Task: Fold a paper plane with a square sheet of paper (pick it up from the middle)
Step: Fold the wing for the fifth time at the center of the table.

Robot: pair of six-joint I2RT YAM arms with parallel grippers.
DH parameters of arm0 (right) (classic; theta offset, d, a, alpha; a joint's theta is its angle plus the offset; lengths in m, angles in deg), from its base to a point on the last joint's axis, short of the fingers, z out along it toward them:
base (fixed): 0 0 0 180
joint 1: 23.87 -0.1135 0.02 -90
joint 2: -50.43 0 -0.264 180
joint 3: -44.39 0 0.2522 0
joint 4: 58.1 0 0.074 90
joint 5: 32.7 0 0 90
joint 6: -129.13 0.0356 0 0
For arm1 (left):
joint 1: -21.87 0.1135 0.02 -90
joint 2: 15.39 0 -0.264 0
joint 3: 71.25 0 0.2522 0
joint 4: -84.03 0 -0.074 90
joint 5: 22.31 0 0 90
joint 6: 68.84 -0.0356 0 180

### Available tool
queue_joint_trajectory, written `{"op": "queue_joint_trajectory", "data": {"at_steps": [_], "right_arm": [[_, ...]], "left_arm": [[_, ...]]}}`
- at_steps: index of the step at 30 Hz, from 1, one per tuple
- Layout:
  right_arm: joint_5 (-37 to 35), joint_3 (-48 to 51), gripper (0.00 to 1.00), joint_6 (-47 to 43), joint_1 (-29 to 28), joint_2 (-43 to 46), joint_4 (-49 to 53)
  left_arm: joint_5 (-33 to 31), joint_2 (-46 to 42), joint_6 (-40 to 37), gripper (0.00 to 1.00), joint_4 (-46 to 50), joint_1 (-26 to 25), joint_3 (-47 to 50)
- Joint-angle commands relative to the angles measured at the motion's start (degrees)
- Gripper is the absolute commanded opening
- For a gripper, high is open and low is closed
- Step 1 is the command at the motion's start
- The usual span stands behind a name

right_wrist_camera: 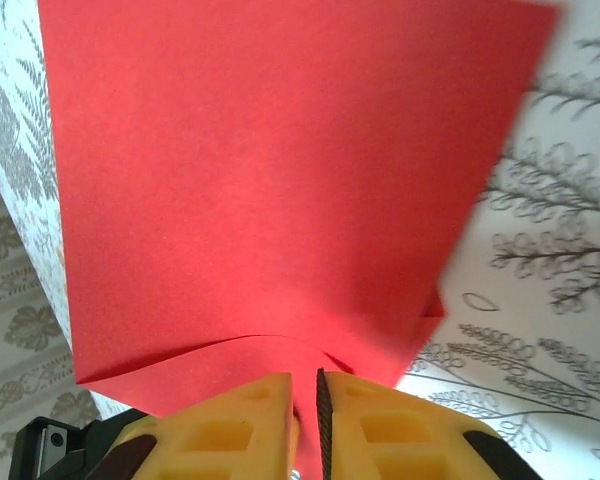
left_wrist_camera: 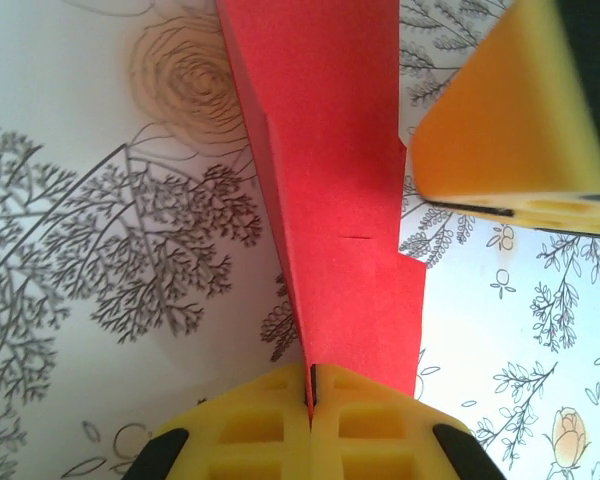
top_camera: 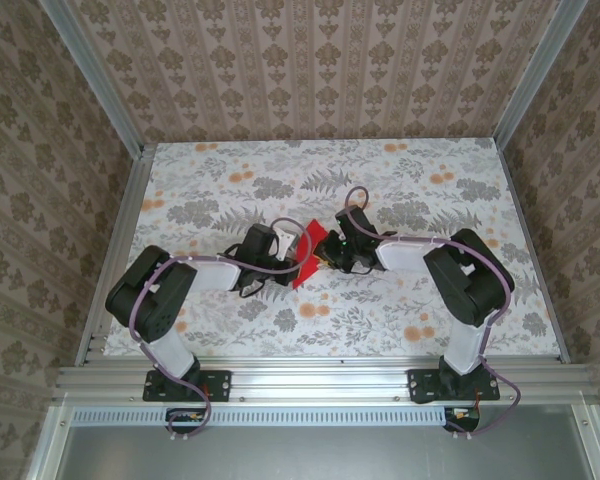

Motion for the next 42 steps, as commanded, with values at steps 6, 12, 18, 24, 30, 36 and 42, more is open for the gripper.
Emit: {"op": "queue_joint_trajectory", "data": {"at_steps": [6, 12, 18, 24, 30, 36, 42], "right_arm": [[3.1, -3.2, 0.14, -1.4, 0.1, -3.9, 1.1], [1.6, -0.3, 0.16, -0.4, 1.7, -3.4, 0.6], [2.9, 3.0, 0.28, 0.7, 3.8, 2.3, -3.5], [4.4, 8.2, 0.46, 8.1, 5.9, 8.9, -8.2], [7.0, 8.8, 0.52, 12.8, 6.1, 9.8, -8.8], [9.9, 5.8, 0.51, 13.6, 5.4, 6.0, -6.1], [11.3, 3.8, 0.51, 13.7, 4.9, 2.9, -5.1]], "left_arm": [[-2.8, -1.1, -10.1, 0.04, 3.2, -1.9, -1.9], [-4.3, -0.7, -13.2, 0.03, 3.0, -3.1, -2.2], [-7.4, 0.5, -17.2, 0.02, 3.7, -5.5, -3.2], [-12.6, 2.1, -20.2, 0.00, 4.1, -7.7, -4.4], [-15.5, 2.8, -21.0, 0.00, 3.2, -9.2, -5.0], [-17.1, 2.9, -21.8, 0.00, 2.8, -10.1, -4.9], [-19.3, 3.1, -23.2, 0.00, 2.5, -11.5, -4.8]]}}
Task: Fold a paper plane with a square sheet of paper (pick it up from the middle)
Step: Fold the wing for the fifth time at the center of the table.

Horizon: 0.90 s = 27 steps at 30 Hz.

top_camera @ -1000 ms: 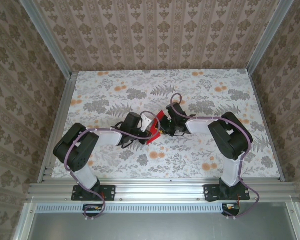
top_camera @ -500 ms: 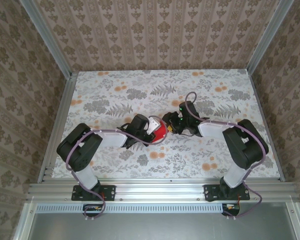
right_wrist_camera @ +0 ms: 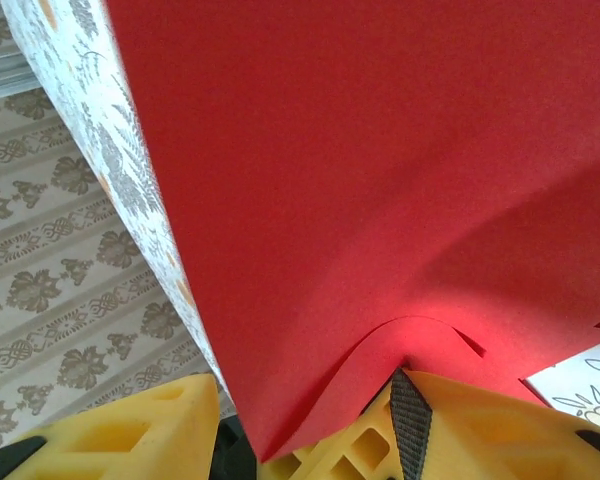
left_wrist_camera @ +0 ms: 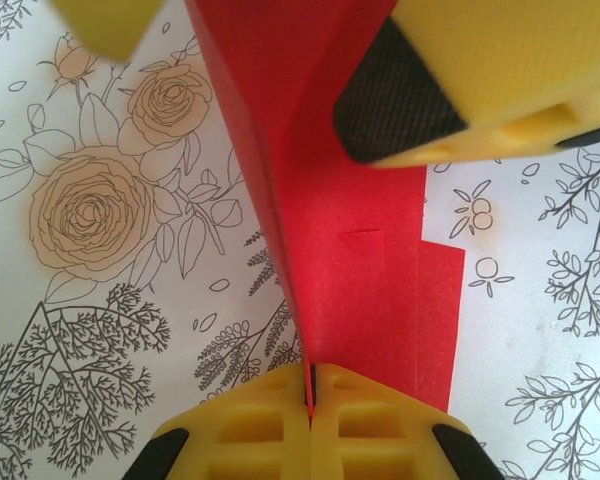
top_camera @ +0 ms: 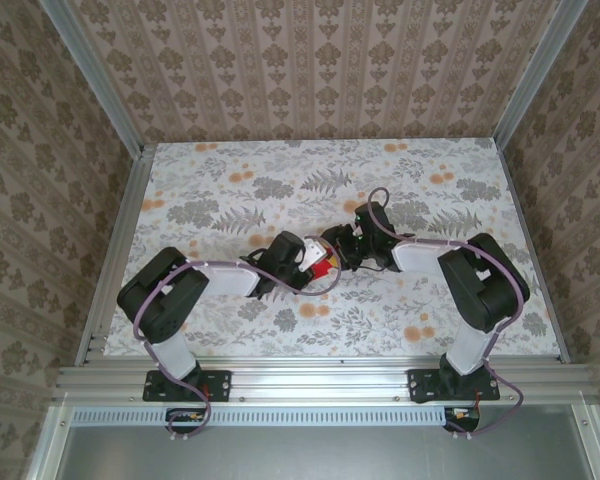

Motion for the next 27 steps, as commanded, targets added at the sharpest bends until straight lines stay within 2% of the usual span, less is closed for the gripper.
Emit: {"op": "queue_joint_trajectory", "data": {"at_steps": [1, 4, 7, 12, 16, 19, 21, 22, 24, 27], "right_arm": [[2.5, -2.5, 0.51, 1.3, -0.7, -2.1, 2.0], [2.6, -3.4, 0.49, 1.0, -0.9, -2.9, 2.8], [2.1, -3.5, 0.41, 0.7, -0.9, -3.3, 3.7], [0.5, -3.3, 0.24, -1.1, -0.9, -2.3, 6.6], [-1.2, -3.4, 0.10, -3.0, -0.7, -0.6, 9.2], [-0.9, -3.6, 0.03, -4.7, -0.1, -0.2, 9.6], [-0.2, -3.6, 0.02, -5.5, 0.4, -0.2, 9.6], [0.2, -3.5, 0.02, -5.8, 0.6, -0.3, 9.5], [1.1, -3.3, 0.02, -6.0, 1.1, -0.5, 9.1], [1.7, -2.8, 0.02, -5.9, 1.5, -0.7, 8.3]], "left_arm": [[-2.5, 1.4, -2.4, 0.00, 0.8, -1.2, -1.0], [-3.3, 1.5, -2.6, 0.00, 0.6, -1.6, -1.0], [-3.8, 1.5, -2.3, 0.00, 0.5, -1.7, -0.9], [-4.0, 1.1, -1.5, 0.01, 0.8, -1.7, -0.9], [-3.3, 0.2, 1.4, 0.09, 1.8, -1.4, -0.8], [3.6, -1.9, 7.6, 0.25, 2.7, 1.3, -0.3], [12.0, -3.6, 12.9, 0.38, 1.9, 4.3, 0.6], [14.8, -4.0, 15.0, 0.41, 1.1, 5.6, 0.9], [20.3, -4.6, 19.2, 0.44, -1.0, 8.0, 2.0], [25.3, -4.5, 23.2, 0.46, -4.3, 10.1, 3.7]]}}
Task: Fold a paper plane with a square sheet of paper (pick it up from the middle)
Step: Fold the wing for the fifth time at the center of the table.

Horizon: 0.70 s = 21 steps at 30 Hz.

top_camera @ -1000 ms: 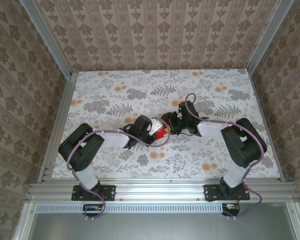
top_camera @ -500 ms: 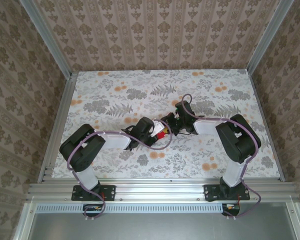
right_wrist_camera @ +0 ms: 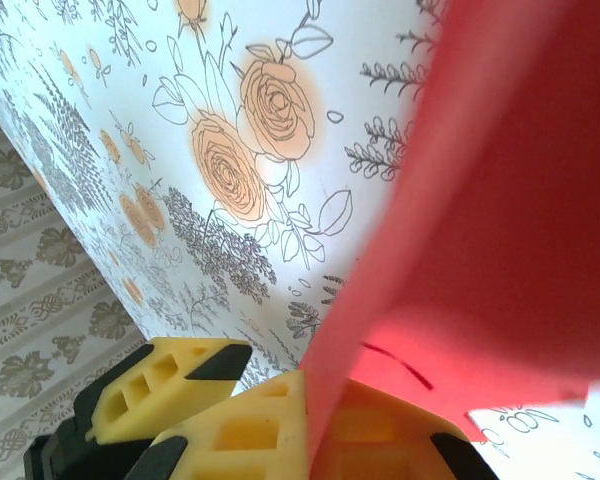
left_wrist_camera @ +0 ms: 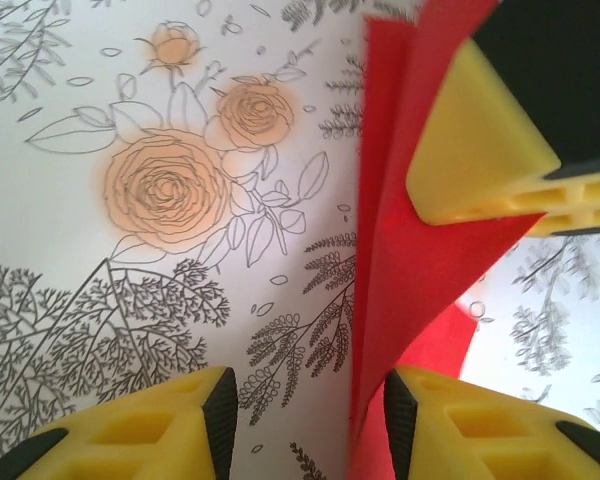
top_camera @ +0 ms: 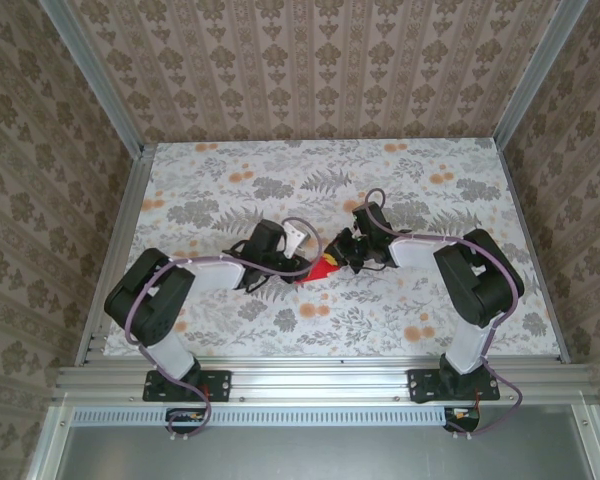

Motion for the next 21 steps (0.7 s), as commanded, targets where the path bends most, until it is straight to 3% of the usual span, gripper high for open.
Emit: {"op": "queue_joint_trajectory", "data": {"at_steps": [1, 7, 16, 21], "right_arm": [[1.7, -0.1, 0.02, -1.0, 0.8, 1.2, 0.6], [3.5, 0.0, 0.02, -0.2, 1.5, -0.5, -1.7], [4.6, -0.1, 0.02, 0.0, 1.8, -2.2, -2.6], [4.7, -0.2, 0.02, -0.1, 2.4, -2.5, -2.5]], "left_arm": [[11.5, -1.0, 8.5, 0.46, -3.6, 1.5, 2.1], [11.6, 0.0, 9.4, 0.45, -4.0, 2.4, 3.1], [9.3, 0.3, 3.7, 0.29, -3.2, 2.4, 3.1], [8.5, 0.3, 1.0, 0.27, -2.3, 2.0, 3.8]]}}
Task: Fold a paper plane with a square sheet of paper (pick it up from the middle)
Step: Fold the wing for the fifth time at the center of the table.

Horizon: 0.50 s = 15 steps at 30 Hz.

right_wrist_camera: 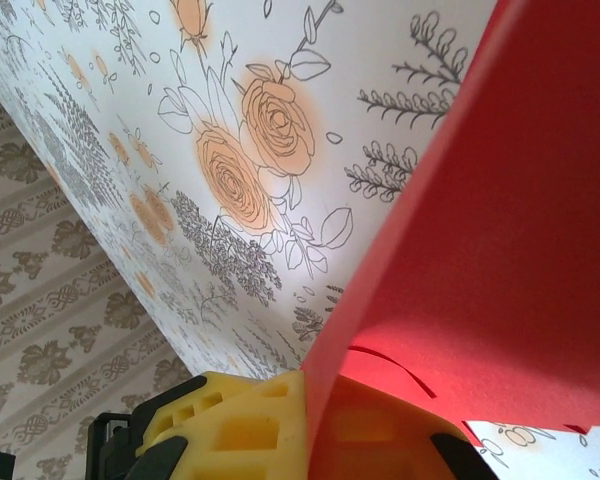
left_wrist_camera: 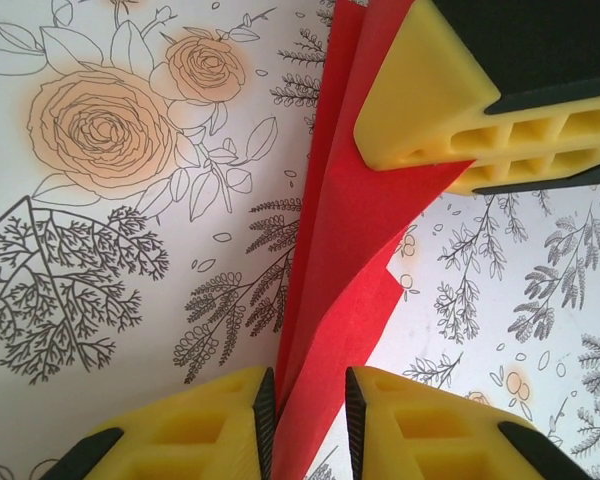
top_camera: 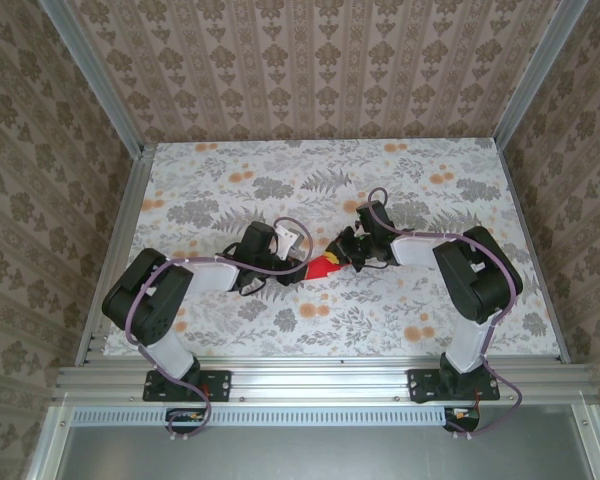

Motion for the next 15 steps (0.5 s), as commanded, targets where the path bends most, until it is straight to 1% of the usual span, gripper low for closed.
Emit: {"op": "queue_joint_trajectory", "data": {"at_steps": [1, 9, 15], "right_arm": [[1.5, -0.2, 0.02, 0.0, 0.7, -1.3, -1.0], [1.9, -0.6, 0.02, -0.2, 1.4, -2.3, -1.1], [2.3, -0.4, 0.02, 0.0, 1.5, -2.2, -1.5]], "left_arm": [[-0.4, 0.4, -3.5, 0.27, 0.5, -0.2, 1.1], [-1.2, 1.6, -4.9, 0.21, 0.4, -1.1, 1.3], [-1.0, 3.2, -4.5, 0.21, 0.6, -1.6, 0.2]]}}
